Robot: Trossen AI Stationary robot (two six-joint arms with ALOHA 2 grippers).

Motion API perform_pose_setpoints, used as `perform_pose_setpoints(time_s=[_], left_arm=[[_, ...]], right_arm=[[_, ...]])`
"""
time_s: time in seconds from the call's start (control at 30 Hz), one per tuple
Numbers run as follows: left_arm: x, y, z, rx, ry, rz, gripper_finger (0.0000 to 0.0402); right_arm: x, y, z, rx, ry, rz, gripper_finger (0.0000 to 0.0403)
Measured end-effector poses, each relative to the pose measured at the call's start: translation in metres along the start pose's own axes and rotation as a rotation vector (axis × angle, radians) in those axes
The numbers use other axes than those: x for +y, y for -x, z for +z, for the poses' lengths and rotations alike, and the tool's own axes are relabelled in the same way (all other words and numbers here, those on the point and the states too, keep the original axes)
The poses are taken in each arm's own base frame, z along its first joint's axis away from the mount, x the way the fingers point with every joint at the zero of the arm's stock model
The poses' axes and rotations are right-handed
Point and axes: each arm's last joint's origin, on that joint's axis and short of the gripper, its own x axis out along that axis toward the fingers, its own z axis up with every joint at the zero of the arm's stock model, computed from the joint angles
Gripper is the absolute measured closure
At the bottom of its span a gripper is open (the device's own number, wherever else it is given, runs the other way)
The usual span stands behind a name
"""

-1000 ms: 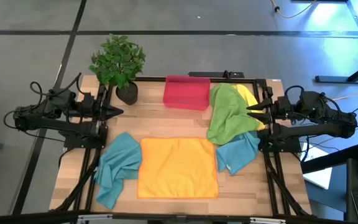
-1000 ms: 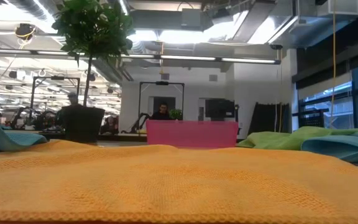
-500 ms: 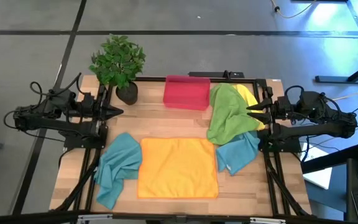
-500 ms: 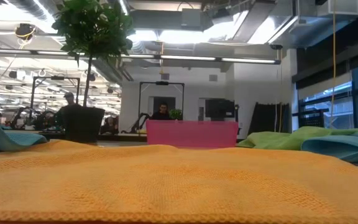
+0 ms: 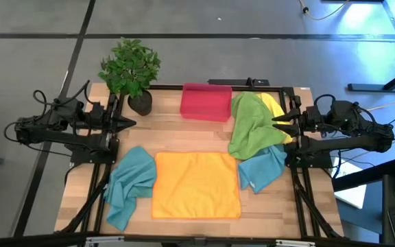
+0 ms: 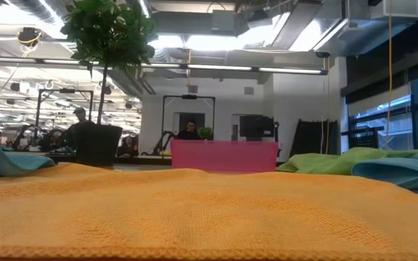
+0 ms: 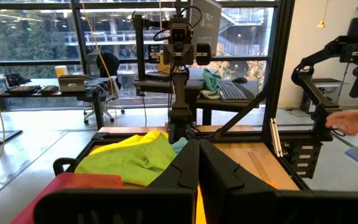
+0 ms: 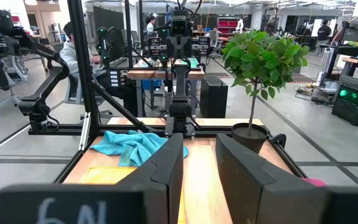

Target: Roll microfiber towels into tight, uniform cylinder then place into a basket

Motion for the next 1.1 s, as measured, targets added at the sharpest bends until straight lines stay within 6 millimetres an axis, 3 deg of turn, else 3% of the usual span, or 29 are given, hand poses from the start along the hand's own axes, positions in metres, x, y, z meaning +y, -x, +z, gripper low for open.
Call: perform_pose_setpoints(time_s=[0.33,0.5,1.1], left_arm=[[0.0,0.0,0.0,0.001,0.0,0.0,0.0401],[0.0,0.0,0.0,0.0,0.0,0.0,0.0401],[0.0,0.0,0.0,0.001,0.0,0.0,0.0401]], right_arm=[[0.0,0.0,0.0,-0.002,-0.001,0.001,0.0305],[0.0,0.001,0.011,-0.11,-0.027,0.001,0.0305],[0.0,0.001,0.021,-0.22,-0.109,0.02,0.0305]])
